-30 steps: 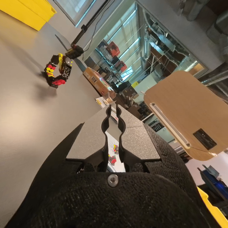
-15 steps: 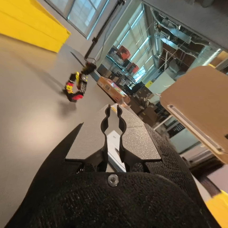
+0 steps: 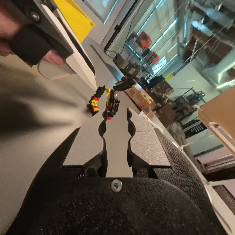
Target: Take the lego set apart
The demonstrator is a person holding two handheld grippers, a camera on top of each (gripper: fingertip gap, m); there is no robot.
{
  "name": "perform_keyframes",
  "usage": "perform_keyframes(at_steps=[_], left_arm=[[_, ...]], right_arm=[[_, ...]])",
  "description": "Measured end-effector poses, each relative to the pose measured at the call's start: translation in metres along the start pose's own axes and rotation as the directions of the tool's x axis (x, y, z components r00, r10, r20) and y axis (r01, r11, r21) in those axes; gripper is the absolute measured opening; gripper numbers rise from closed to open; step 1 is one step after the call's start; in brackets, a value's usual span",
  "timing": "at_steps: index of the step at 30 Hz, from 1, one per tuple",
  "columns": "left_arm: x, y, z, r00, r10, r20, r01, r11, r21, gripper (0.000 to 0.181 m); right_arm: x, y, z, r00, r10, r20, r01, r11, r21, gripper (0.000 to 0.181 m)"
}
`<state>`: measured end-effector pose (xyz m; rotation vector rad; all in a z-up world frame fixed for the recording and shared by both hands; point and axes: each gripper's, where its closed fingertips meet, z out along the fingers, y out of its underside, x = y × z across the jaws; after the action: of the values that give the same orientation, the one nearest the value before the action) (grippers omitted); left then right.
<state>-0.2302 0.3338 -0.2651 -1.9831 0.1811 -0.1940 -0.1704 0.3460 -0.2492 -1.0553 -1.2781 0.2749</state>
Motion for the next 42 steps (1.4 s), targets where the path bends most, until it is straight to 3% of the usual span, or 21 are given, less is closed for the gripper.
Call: perform_keyframes(at_steps=[4,8,11,16,20,23,27,30,33,35,38,42], left_arm=[[-0.011,0.001,0.02,0.992,-0.106,-0.06,0.106,0.994,-0.015,0.034],[-0.012,0.006,0.04,0.991,-0.113,-0.075,0.108,0.991,-0.077,0.028],[-0.012,0.006,0.045,0.996,-0.068,-0.057,0.063,0.994,-0.09,0.009],[-0.017,-0.031,0.028,0.988,-0.135,-0.07,0.145,0.977,0.155,0.005],[-0.01,-0.057,0.008,0.957,-0.208,-0.201,0.27,0.894,0.358,0.005],[0.0,-0.074,-0.007,0.905,-0.264,-0.334,0.402,0.787,0.468,0.004],[0.011,-0.079,-0.013,0.861,-0.292,-0.416,0.484,0.723,0.493,0.004],[0.02,-0.079,-0.011,0.789,-0.333,-0.516,0.578,0.689,0.439,0.005],[0.022,-0.079,-0.011,0.673,-0.388,-0.63,0.694,0.625,0.357,0.004],[0.024,-0.081,-0.013,0.588,-0.402,-0.702,0.75,0.595,0.288,0.004],[0.029,-0.079,-0.011,0.511,-0.413,-0.754,0.778,0.595,0.202,0.004],[0.034,-0.079,-0.011,0.564,-0.372,-0.737,0.718,0.663,0.214,0.003]], right_arm=[[-0.012,0.006,0.016,0.998,0.011,0.063,-0.006,0.997,-0.078,0.039],[-0.019,0.026,0.029,0.995,0.047,0.089,-0.024,0.968,-0.248,0.055],[-0.02,0.033,0.029,0.987,0.137,0.079,-0.104,0.941,-0.322,0.056],[-0.011,0.015,0.025,0.919,0.395,0.011,-0.379,0.888,-0.26,0.055],[-0.008,-0.008,0.025,0.846,0.532,0.04,-0.523,0.842,-0.134,0.054],[-0.012,-0.029,0.029,0.732,0.673,0.108,-0.673,0.739,-0.039,0.052],[0.009,-0.039,0.03,0.603,0.793,0.083,-0.796,0.591,0.13,0.047],[0.017,-0.039,0.03,0.519,0.846,0.121,-0.849,0.494,0.186,0.032],[0.026,-0.039,0.026,0.466,0.869,0.165,-0.876,0.427,0.222,0.016],[0.032,-0.041,0.022,0.38,0.89,0.254,-0.92,0.335,0.205,0.013],[0.037,-0.038,0.019,0.215,0.912,0.348,-0.975,0.179,0.134,0.011],[0.041,-0.041,0.012,0.193,0.905,0.378,-0.98,0.164,0.108,0.01]])
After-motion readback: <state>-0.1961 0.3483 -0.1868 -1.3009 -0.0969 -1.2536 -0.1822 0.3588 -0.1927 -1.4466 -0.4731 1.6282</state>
